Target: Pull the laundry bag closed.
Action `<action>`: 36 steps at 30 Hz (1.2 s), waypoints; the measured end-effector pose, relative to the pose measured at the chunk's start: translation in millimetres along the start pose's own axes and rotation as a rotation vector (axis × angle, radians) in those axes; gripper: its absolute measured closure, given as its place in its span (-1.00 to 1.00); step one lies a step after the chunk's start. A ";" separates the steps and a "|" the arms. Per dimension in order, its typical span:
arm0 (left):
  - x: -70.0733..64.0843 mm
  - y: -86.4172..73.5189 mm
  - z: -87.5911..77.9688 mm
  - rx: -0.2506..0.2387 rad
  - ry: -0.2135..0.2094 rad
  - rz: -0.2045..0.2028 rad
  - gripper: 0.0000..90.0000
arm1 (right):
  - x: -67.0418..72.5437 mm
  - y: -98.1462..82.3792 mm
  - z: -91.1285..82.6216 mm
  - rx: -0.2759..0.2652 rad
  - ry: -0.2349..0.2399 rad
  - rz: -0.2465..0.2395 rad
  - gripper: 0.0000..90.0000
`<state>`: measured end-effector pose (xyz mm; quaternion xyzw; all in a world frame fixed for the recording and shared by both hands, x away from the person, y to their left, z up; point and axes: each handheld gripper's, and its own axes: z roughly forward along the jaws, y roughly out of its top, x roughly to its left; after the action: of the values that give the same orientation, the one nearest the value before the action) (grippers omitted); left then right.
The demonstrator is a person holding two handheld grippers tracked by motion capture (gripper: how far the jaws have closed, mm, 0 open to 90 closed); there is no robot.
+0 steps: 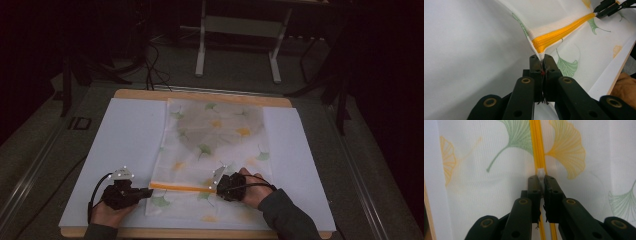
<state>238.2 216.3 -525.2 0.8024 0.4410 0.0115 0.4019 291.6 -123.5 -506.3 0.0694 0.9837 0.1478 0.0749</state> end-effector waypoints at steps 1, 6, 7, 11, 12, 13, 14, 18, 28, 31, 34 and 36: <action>0.2 0.0 -0.1 0.000 0.000 0.000 0.95 | -0.2 -0.6 -0.3 0.001 0.000 0.001 0.87; 0.7 -0.1 -0.1 0.001 0.000 0.001 0.96 | -1.2 -4.6 -1.6 0.006 -0.001 0.008 0.87; 0.8 -0.1 -0.1 0.002 0.001 0.002 0.96 | -1.4 -5.5 -1.7 0.006 -0.001 0.010 0.87; 0.8 0.0 -0.1 0.002 0.001 0.002 0.95 | -2.2 -8.3 -2.9 0.010 0.000 0.015 0.87; 0.9 -0.1 -0.2 0.002 0.001 0.001 0.96 | -2.4 -8.6 -3.0 0.010 0.001 0.014 0.87; 0.8 -0.1 -0.1 0.001 0.001 -0.001 0.95 | -2.4 -9.1 -3.1 0.012 0.000 0.013 0.87; 0.8 -0.1 -0.2 0.000 0.001 -0.002 0.95 | -2.6 -9.5 -3.3 0.014 -0.001 0.012 0.87; 1.2 -0.1 -0.3 0.000 0.001 -0.003 0.96 | -3.6 -13.0 -4.6 0.020 -0.001 0.020 0.87; 1.6 -0.1 -0.6 0.002 0.001 0.000 0.96 | -5.2 -20.2 -6.9 0.027 -0.001 0.027 0.87; 1.7 -0.1 -0.6 0.001 0.001 0.000 0.96 | -5.6 -22.3 -7.8 0.032 0.000 0.032 0.87; 1.6 -0.2 -0.7 0.002 0.002 -0.001 0.96 | -6.1 -24.8 -8.7 0.034 0.001 0.035 0.87; 1.5 -0.3 -0.7 0.002 0.002 -0.001 0.96 | -6.4 -26.7 -9.4 0.036 0.000 0.039 0.87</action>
<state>238.7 217.9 -525.5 0.8026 0.4418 0.0117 0.4007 293.2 -152.4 -504.7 0.0898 0.9847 0.1314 0.0705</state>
